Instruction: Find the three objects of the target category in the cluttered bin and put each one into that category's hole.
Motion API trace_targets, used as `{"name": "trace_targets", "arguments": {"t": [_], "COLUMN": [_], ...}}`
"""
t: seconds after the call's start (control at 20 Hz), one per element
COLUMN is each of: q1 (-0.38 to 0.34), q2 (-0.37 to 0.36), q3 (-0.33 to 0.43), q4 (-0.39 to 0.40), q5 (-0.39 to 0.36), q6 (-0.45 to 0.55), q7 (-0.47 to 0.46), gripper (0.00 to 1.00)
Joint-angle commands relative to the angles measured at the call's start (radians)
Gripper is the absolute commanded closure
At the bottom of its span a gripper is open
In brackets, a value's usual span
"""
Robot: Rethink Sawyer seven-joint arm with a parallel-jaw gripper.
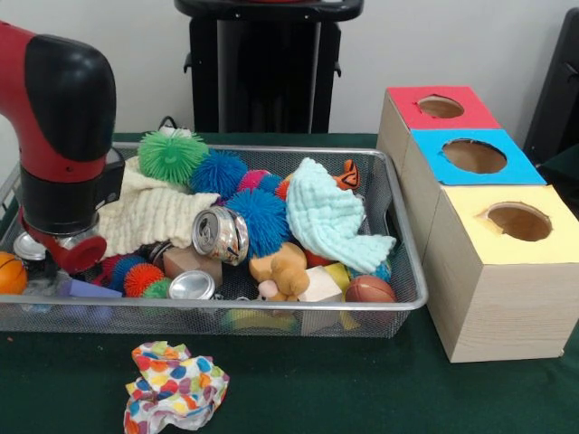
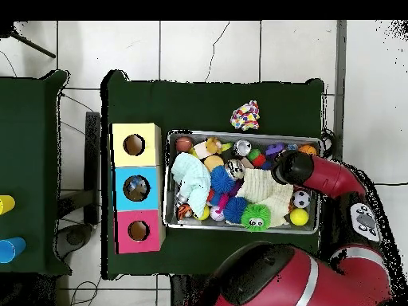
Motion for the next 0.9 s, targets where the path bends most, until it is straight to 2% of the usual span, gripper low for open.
{"name": "trace_targets", "arguments": {"t": [0.05, 0.35, 0.55, 0.75, 0.9], "q1": [-0.024, -0.009, 0.028, 0.041, 0.046], "q2": [0.147, 0.112, 0.034, -0.052, -0.117], "q3": [0.213, 0.204, 0.171, 0.169, 0.171], "q4": [-0.057, -0.045, -0.015, 0.037, 0.068], "q5": [-0.085, -0.095, -0.103, -0.107, -0.103], "q6": [-0.020, 0.020, 0.056, 0.061, 0.113], "q7": [-0.208, -0.160, -0.132, -0.122, -0.131], "gripper": [1.00, 1.00, 1.00, 1.00, 1.00]}}
